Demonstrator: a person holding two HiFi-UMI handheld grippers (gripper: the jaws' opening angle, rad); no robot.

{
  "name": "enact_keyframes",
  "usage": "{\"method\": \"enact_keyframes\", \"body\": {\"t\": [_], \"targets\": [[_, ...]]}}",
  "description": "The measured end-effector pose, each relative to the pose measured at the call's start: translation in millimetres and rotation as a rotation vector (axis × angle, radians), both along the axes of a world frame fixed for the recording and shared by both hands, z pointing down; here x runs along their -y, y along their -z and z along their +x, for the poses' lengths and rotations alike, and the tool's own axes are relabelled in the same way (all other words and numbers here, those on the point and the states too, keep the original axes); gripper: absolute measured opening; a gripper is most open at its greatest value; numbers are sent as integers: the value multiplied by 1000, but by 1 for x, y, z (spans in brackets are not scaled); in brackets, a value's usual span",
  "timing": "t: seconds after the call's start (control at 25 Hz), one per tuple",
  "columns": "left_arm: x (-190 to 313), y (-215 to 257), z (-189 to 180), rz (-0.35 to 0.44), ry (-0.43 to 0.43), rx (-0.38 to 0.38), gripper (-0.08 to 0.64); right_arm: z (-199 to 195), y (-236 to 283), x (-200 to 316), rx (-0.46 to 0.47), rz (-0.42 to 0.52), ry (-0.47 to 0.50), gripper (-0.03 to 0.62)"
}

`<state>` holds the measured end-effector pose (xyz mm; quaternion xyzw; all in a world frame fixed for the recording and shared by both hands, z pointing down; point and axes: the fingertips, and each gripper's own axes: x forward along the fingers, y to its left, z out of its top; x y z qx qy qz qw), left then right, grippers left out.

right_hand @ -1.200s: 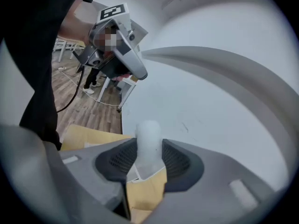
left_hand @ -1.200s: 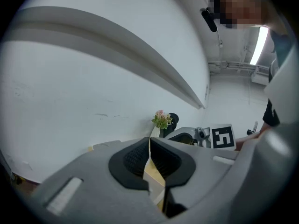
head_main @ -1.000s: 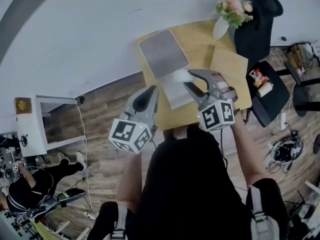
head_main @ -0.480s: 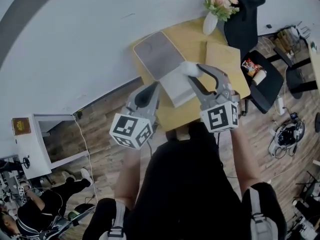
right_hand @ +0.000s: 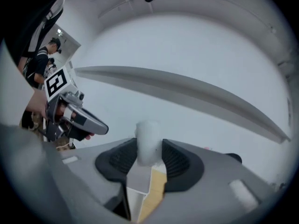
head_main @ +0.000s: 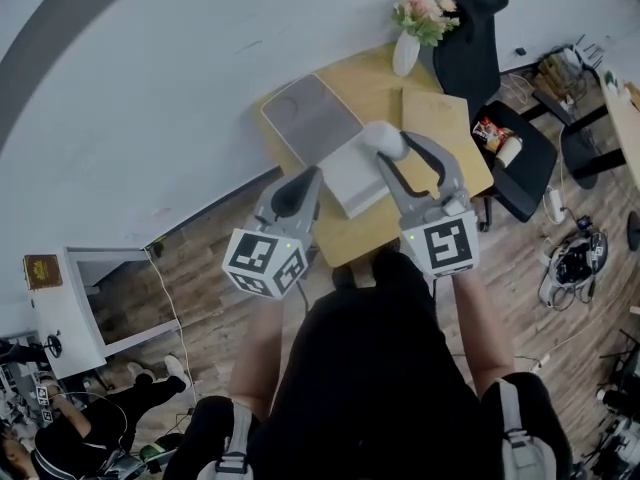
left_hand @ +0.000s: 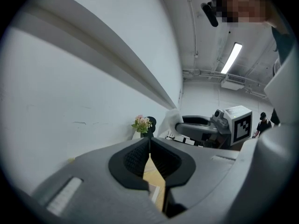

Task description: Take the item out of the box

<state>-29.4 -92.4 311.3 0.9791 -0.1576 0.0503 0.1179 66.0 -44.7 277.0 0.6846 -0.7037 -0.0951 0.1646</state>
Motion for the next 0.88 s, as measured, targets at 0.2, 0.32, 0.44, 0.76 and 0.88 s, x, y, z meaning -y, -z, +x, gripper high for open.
{"method": "enact_keyframes", "body": {"t": [0.2, 0.32, 0.44, 0.76, 0.88], "targets": [[-10, -5, -2, -11, -7, -3, 17, -5, 6, -11, 240, 49, -2, 172], [-12, -3, -2, -4, -13, -8, 17, -5, 1, -14, 324, 52, -5, 172], [-11, -2, -3, 1, -7, -10, 17, -10, -5, -15, 387, 49, 15, 172], [-13, 4, -10, 9, 17, -27, 17, -17, -9, -17, 477, 48, 53, 170], [-13, 5, -13, 11, 18, -23, 17, -20, -10, -15, 489, 49, 59, 167]]}}
